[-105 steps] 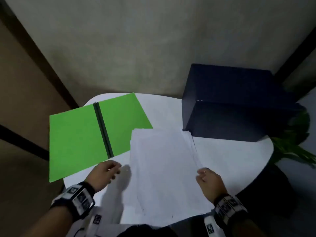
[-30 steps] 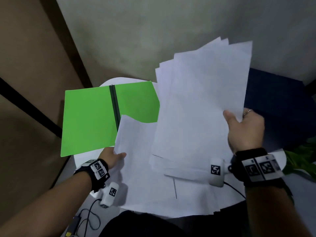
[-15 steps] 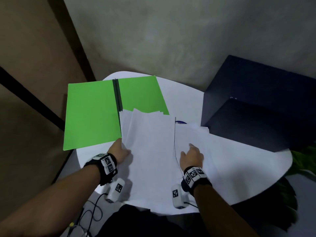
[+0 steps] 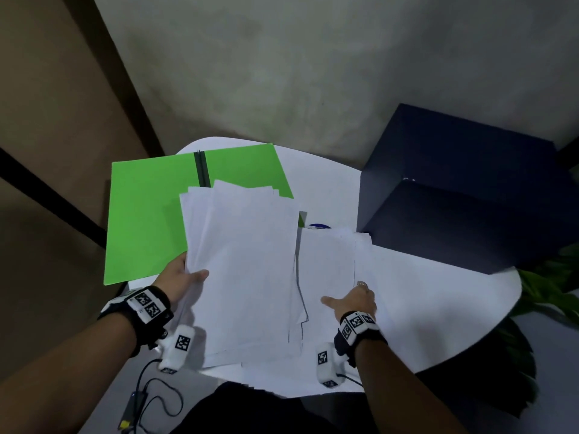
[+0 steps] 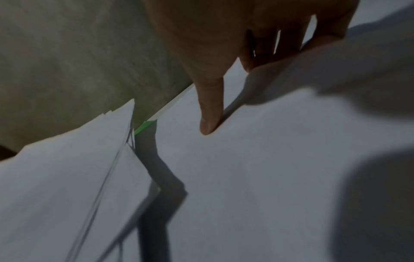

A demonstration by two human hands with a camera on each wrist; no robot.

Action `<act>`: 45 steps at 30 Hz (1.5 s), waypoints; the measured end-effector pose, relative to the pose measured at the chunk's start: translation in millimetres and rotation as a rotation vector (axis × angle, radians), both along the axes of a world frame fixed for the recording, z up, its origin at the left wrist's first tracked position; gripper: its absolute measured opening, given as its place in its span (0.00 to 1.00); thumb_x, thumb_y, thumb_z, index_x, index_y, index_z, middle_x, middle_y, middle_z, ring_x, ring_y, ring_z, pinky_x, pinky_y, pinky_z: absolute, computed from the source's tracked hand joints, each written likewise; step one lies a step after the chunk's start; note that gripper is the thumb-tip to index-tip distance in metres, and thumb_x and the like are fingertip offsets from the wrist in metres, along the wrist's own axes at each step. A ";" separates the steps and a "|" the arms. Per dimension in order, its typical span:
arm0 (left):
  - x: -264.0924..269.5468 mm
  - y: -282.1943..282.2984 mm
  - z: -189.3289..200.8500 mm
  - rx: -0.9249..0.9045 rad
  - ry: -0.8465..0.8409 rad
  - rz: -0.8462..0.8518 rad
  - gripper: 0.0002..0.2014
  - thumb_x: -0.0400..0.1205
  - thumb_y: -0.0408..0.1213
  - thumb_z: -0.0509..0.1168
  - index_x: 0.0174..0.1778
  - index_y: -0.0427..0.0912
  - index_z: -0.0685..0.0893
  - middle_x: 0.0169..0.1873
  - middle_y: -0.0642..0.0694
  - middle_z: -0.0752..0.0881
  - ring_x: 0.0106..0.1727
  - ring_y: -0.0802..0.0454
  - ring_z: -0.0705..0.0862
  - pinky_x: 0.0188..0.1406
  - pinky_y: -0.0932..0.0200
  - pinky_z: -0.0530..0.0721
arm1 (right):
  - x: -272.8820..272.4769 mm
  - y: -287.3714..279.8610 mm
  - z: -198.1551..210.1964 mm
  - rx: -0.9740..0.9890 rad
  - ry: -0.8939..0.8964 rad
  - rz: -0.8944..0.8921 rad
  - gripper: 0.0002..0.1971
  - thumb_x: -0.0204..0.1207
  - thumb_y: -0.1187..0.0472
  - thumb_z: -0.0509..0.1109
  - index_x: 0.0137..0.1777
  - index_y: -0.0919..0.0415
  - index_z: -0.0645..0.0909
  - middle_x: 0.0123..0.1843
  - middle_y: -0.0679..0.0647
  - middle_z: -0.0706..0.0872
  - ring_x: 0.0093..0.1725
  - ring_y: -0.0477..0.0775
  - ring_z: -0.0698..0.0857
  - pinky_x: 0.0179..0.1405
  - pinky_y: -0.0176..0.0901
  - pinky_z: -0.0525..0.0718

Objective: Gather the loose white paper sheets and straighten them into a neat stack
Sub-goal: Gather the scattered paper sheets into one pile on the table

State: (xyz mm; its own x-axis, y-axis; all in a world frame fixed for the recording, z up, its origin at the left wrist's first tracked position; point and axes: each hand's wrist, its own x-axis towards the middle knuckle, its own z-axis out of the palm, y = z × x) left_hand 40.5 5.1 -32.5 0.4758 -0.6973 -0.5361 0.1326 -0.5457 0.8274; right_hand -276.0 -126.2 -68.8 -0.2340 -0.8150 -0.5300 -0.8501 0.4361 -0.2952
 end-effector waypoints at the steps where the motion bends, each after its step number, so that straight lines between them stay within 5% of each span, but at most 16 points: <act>1: 0.7 0.7 -0.5 0.003 0.021 -0.001 0.16 0.82 0.22 0.64 0.65 0.34 0.78 0.56 0.38 0.85 0.53 0.44 0.83 0.46 0.59 0.80 | -0.5 -1.9 1.2 -0.002 -0.058 -0.034 0.47 0.58 0.48 0.87 0.74 0.63 0.68 0.71 0.61 0.78 0.70 0.66 0.80 0.65 0.61 0.83; 5: 8.5 4.2 -7.0 -0.001 0.104 0.019 0.19 0.81 0.20 0.65 0.68 0.33 0.78 0.61 0.36 0.86 0.62 0.38 0.85 0.71 0.40 0.77 | -4.5 -5.8 7.9 0.002 -0.156 -0.078 0.33 0.74 0.59 0.78 0.77 0.65 0.70 0.73 0.63 0.79 0.70 0.66 0.80 0.65 0.51 0.81; 9: 10.0 5.6 -5.8 0.039 0.098 -0.013 0.18 0.81 0.23 0.67 0.67 0.34 0.79 0.61 0.38 0.87 0.64 0.38 0.84 0.72 0.40 0.76 | -7.7 -3.7 22.5 -0.073 -0.255 -0.020 0.25 0.80 0.62 0.71 0.76 0.65 0.71 0.72 0.63 0.80 0.70 0.64 0.81 0.69 0.48 0.77; 15: -1.1 5.5 -6.1 0.075 0.039 -0.061 0.15 0.80 0.24 0.68 0.63 0.36 0.79 0.58 0.43 0.86 0.61 0.43 0.83 0.66 0.51 0.75 | -25.9 -17.2 99.9 -0.462 -0.269 0.047 0.15 0.79 0.64 0.70 0.65 0.58 0.81 0.58 0.60 0.89 0.56 0.62 0.87 0.60 0.48 0.83; 19: 6.5 2.3 -38.2 0.134 -0.121 -0.140 0.36 0.68 0.46 0.76 0.72 0.39 0.77 0.69 0.41 0.82 0.71 0.39 0.79 0.75 0.38 0.73 | -40.7 -40.0 167.8 -0.730 -0.327 0.022 0.14 0.76 0.64 0.74 0.61 0.61 0.84 0.52 0.60 0.91 0.52 0.62 0.89 0.59 0.54 0.86; 21: 22.2 -0.6 -82.5 0.171 -0.182 -0.190 0.43 0.62 0.54 0.75 0.73 0.41 0.76 0.71 0.42 0.81 0.72 0.39 0.79 0.73 0.36 0.75 | -44.2 -44.0 197.6 -0.799 -0.437 -0.013 0.10 0.75 0.64 0.75 0.56 0.59 0.84 0.47 0.51 0.90 0.46 0.52 0.89 0.53 0.37 0.87; 24: 9.6 -6.5 -63.0 0.232 -0.212 -0.229 0.41 0.61 0.56 0.74 0.70 0.43 0.77 0.66 0.43 0.84 0.67 0.40 0.82 0.69 0.38 0.80 | -39.0 -46.3 213.8 -0.783 -0.611 -0.032 0.09 0.76 0.66 0.75 0.54 0.56 0.83 0.42 0.38 0.85 0.36 0.28 0.84 0.34 0.13 0.77; 27: 8.6 -11.1 -78.6 0.262 -0.239 -0.310 0.29 0.64 0.53 0.72 0.62 0.51 0.79 0.56 0.48 0.89 0.56 0.43 0.87 0.59 0.43 0.86 | -20.1 -50.9 184.1 -0.673 -0.650 -0.003 0.10 0.74 0.68 0.76 0.53 0.58 0.85 0.44 0.48 0.89 0.33 0.30 0.86 0.33 0.20 0.82; 30: -7.5 -16.4 -38.5 0.199 -0.115 -0.277 0.21 0.74 0.57 0.66 0.59 0.51 0.83 0.59 0.47 0.90 0.58 0.42 0.88 0.62 0.39 0.85 | 4.8 -50.0 127.4 -0.462 -0.662 0.034 0.13 0.75 0.69 0.76 0.59 0.65 0.83 0.53 0.57 0.89 0.47 0.53 0.88 0.51 0.40 0.85; 32: -16.3 -17.4 -16.4 0.197 0.082 -0.103 0.30 0.83 0.62 0.55 0.72 0.43 0.77 0.73 0.49 0.75 0.72 0.47 0.78 0.77 0.49 0.70 | 18.9 -45.1 87.9 -0.320 -0.594 0.083 0.18 0.76 0.68 0.75 0.65 0.66 0.81 0.59 0.58 0.88 0.55 0.58 0.87 0.57 0.43 0.82; 34: -17.7 -18.2 -16.4 0.194 0.202 -0.019 0.45 0.79 0.70 0.55 0.81 0.37 0.65 0.80 0.44 0.67 0.80 0.44 0.68 0.83 0.45 0.62 | 28.6 -39.2 49.1 -0.181 -0.454 0.108 0.25 0.78 0.66 0.72 0.74 0.65 0.74 0.68 0.60 0.84 0.66 0.61 0.84 0.62 0.42 0.79; 38: -19.4 -22.0 -22.7 0.309 -0.101 -0.184 0.40 0.83 0.63 0.54 0.79 0.32 0.68 0.80 0.35 0.70 0.78 0.39 0.71 0.78 0.46 0.68 | 49.3 -13.7 6.1 -0.081 -0.177 0.302 0.28 0.82 0.66 0.62 0.82 0.66 0.63 0.79 0.63 0.72 0.77 0.62 0.73 0.78 0.47 0.69; 41: -23.9 -27.6 -20.4 0.377 -0.380 -0.314 0.28 0.84 0.53 0.62 0.66 0.29 0.77 0.65 0.32 0.83 0.63 0.38 0.82 0.57 0.52 0.76 | 58.6 1.1 1.7 -0.056 -0.253 0.365 0.26 0.83 0.68 0.60 0.81 0.65 0.65 0.79 0.60 0.72 0.78 0.60 0.73 0.79 0.45 0.68; 45: -22.6 -27.3 -30.6 0.369 -0.422 -0.258 0.31 0.82 0.42 0.68 0.78 0.31 0.68 0.77 0.33 0.73 0.77 0.38 0.73 0.75 0.50 0.69 | 27.9 1.2 0.9 -0.134 -0.128 0.180 0.28 0.83 0.59 0.64 0.82 0.61 0.65 0.82 0.57 0.68 0.79 0.61 0.69 0.81 0.53 0.65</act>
State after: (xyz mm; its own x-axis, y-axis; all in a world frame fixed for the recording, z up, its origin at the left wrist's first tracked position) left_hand 18.0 -22.1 -63.1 0.5404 -0.6221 -0.5665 -0.3391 -0.7772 0.5301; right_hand -248.2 -125.0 -67.9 -0.0171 -0.9025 -0.4304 -0.8623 0.2312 -0.4505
